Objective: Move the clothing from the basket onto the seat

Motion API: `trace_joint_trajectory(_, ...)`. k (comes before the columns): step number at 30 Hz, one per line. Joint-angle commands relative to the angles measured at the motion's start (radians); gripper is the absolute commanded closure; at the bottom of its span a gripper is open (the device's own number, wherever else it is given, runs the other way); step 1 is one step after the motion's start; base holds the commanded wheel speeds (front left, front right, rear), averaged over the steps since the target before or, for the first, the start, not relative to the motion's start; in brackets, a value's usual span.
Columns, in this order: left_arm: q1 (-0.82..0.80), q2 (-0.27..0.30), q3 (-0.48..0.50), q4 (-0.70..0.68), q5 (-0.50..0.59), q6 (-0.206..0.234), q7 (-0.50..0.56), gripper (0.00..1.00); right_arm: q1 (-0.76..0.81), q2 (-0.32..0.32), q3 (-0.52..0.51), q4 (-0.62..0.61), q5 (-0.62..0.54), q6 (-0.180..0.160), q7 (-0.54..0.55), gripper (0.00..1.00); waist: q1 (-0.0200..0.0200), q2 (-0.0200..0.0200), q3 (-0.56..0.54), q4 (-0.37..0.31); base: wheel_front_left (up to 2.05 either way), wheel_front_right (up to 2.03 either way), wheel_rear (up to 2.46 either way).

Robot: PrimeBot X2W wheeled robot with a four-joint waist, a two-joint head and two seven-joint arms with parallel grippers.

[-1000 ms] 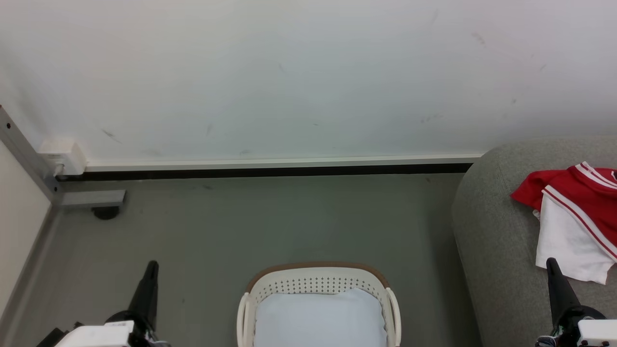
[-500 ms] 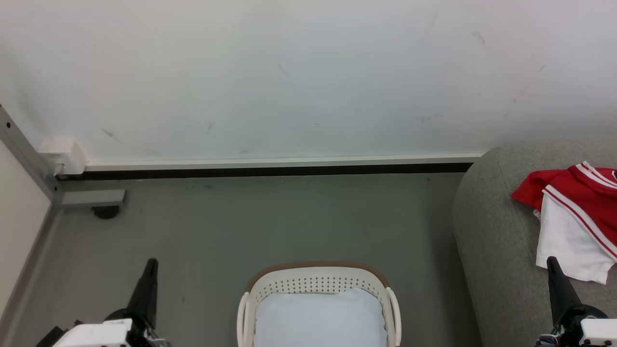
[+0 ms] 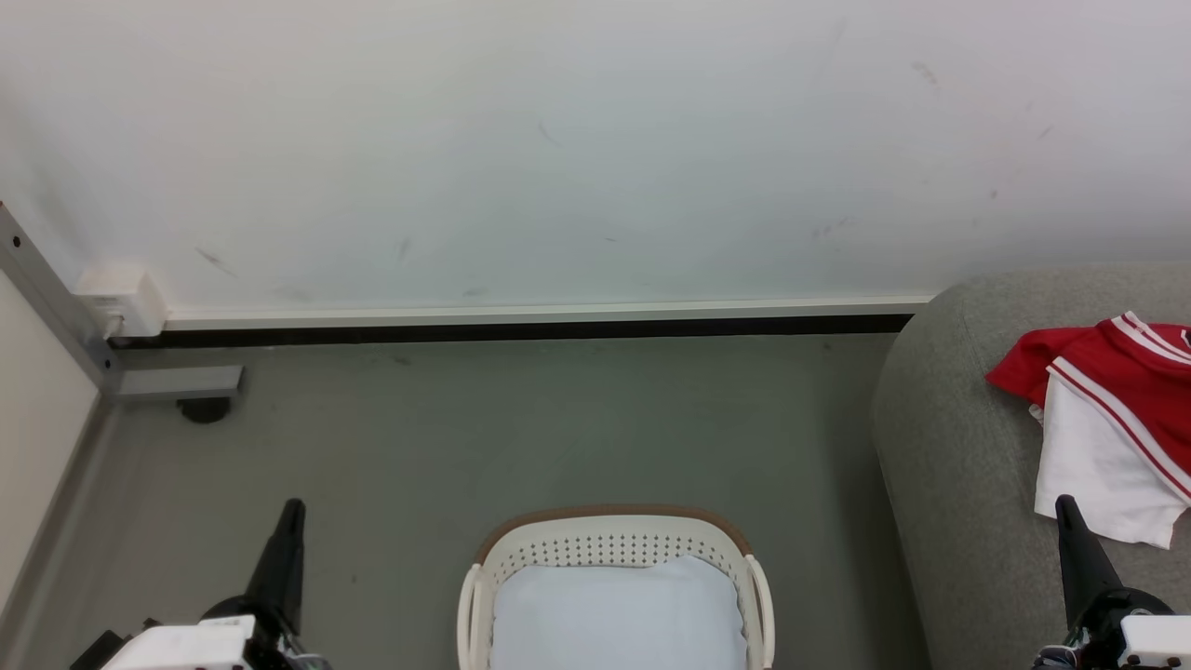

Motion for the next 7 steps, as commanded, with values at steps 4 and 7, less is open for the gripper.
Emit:
trace_joint_trajectory(4,-0.009,0.007,0.003,0.000,-0.013,-0.006,0.004,1.00,-0.012,-0.007,-0.003,-0.004,0.002,-0.002,0.003,1.00,0.0000,-0.0001,0.000,0.000,0.00,0.00,0.00)
trace_joint_trajectory(7,-0.009,0.007,0.003,0.000,-0.013,-0.006,0.004,1.00,-0.012,-0.007,-0.003,-0.004,0.002,-0.002,0.003,1.00,0.0000,-0.0001,0.000,0.000,0.00,0.00,0.00)
